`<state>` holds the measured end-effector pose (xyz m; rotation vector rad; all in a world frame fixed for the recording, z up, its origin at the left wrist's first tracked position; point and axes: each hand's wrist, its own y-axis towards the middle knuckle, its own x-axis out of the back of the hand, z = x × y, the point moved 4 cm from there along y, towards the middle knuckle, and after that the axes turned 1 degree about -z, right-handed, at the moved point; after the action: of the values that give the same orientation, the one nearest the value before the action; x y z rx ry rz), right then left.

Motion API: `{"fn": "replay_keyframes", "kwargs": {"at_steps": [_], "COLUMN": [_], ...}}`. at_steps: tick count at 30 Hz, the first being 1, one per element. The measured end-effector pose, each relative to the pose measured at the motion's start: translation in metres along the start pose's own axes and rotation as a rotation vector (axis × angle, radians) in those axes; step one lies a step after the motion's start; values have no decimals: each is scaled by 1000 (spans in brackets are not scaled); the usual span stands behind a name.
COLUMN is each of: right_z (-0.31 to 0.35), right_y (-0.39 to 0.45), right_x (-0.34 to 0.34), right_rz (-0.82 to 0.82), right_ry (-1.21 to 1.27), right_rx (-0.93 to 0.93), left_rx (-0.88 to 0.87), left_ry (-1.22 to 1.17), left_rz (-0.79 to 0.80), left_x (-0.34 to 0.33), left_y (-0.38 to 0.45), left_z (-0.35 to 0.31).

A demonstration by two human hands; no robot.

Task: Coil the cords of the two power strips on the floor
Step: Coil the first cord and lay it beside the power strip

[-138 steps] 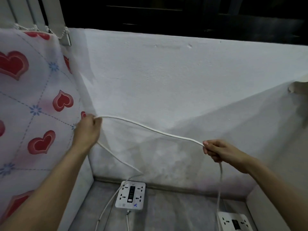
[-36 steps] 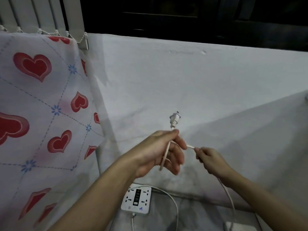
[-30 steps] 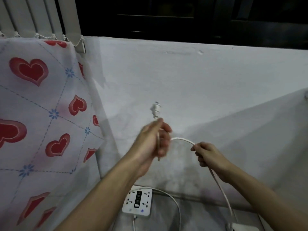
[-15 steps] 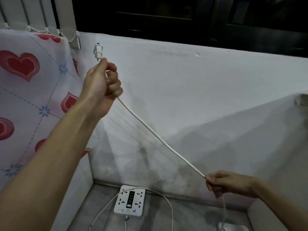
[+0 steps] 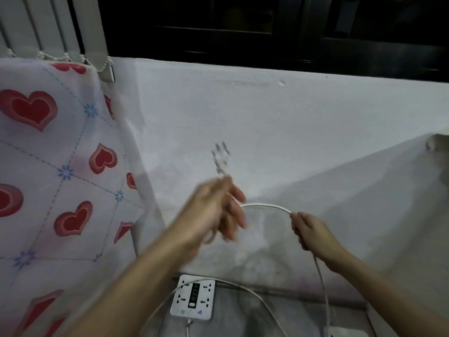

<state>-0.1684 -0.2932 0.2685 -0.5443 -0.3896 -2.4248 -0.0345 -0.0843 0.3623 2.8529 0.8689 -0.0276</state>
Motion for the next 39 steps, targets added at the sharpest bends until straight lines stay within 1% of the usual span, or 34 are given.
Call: {"fn": "replay_keyframes", "kwargs": {"at_steps": [1, 2, 4, 5, 7, 9, 11, 14, 16, 18, 19, 21, 23, 26, 30, 34, 37, 39], "right_z": [10, 21, 42, 51, 65, 72, 74, 71, 65, 59, 56, 49, 42, 30, 12, -20, -39, -41], "right_y": [-2, -5, -13, -18, -30, -40, -42, -42, -41, -42, -42, -43, -44, -47, -46, -45, -42, -39], "right_x": [-11, -22, -37, -44, -56, -64, -65, -65, -67, -72, -73, -74, -74, -73, -64, -49, -30, -12], "right_rz": [-25, -49, -57, -32, 47, 115, 142, 187, 248, 343, 393, 471, 535, 600, 646, 670, 667, 625], "right_ry": [13, 19, 17, 4, -60, -101, -104, -93, 20, 188, 251, 286, 284, 276, 213, 167, 136, 153], "right_rx": [45, 94, 194, 237, 325, 378, 386, 358, 282, 167, 127, 105, 102, 83, 73, -10, -33, -47], "left_rx": [67, 129, 199, 213, 232, 266, 277, 277, 281, 284, 276, 242, 214, 128, -9, -132, -218, -254], "left_ry": [23, 21, 4, -31, -214, -442, -586, -638, -649, -718, -781, -906, -957, -988, -972, -928, -842, -818], "left_rz": [15, -11, -126, -178, -235, -247, -248, -249, -246, -242, -243, -273, -319, -318, -304, -247, -210, -193], "left_x": [-13, -22, -31, -34, -40, -42, -44, -43, -41, -37, -34, -23, -6, 24, 72, 109, 125, 133], "left_y": [-5, -7, -3, 0, 5, 7, 10, 13, 15, 17, 19, 26, 36, 47, 52, 53, 51, 49], "left_z": [20, 38, 66, 76, 91, 97, 95, 91, 88, 82, 77, 67, 57, 36, 3, -33, -62, -77]}}
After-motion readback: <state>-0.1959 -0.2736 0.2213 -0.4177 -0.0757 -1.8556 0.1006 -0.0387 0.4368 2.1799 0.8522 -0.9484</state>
